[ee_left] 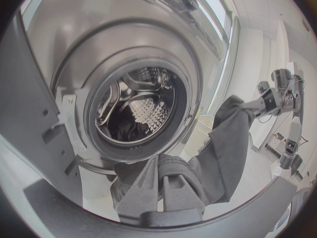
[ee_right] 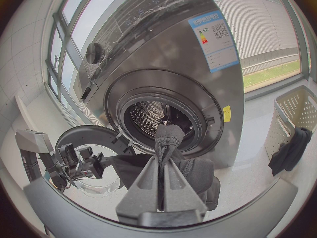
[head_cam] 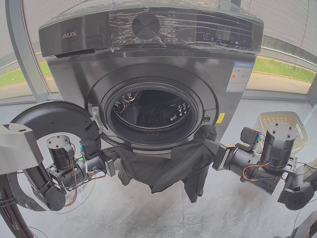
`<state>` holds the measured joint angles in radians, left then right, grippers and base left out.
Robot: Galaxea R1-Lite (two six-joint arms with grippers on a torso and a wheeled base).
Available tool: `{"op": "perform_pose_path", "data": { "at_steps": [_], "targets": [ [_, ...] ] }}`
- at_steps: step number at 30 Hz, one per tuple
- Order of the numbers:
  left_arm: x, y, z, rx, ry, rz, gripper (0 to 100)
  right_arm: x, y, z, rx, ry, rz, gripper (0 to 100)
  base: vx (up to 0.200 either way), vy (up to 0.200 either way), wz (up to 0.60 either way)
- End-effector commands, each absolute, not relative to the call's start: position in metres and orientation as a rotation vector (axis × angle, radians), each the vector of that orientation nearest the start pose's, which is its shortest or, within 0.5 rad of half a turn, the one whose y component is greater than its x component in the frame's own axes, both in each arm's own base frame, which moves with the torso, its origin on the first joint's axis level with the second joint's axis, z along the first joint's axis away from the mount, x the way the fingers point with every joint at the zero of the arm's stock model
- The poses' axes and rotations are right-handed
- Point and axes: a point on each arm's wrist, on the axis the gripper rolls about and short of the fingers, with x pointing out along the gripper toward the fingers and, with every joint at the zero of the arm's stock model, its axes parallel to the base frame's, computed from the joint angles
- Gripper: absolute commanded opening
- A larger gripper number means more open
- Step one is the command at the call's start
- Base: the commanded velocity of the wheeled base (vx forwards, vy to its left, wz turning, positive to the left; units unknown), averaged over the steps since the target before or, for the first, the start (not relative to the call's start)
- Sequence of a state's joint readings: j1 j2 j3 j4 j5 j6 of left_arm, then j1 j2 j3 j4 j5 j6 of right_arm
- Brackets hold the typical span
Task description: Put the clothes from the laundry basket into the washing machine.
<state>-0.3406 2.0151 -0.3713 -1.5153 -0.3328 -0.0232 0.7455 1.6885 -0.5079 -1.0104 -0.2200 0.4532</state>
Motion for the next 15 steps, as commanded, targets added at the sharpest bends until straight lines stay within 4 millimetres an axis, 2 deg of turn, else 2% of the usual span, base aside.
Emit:
{"op": "perform_pose_path", "data": {
  "at_steps": [1,15],
  "targets": [
    [0.271,-0.111,0.095,-0.021,0.071,-0.695,0,0.203,0.179,0.137,0.352,0.307,0.464,0,0.000,0.000,0.00],
    [0.272,-0.115,0.098,-0.026,0.054,-0.706,0,0.218,0.193,0.110,0.328,0.336,0.447,0,0.000,0.000,0.00]
  ]
}}
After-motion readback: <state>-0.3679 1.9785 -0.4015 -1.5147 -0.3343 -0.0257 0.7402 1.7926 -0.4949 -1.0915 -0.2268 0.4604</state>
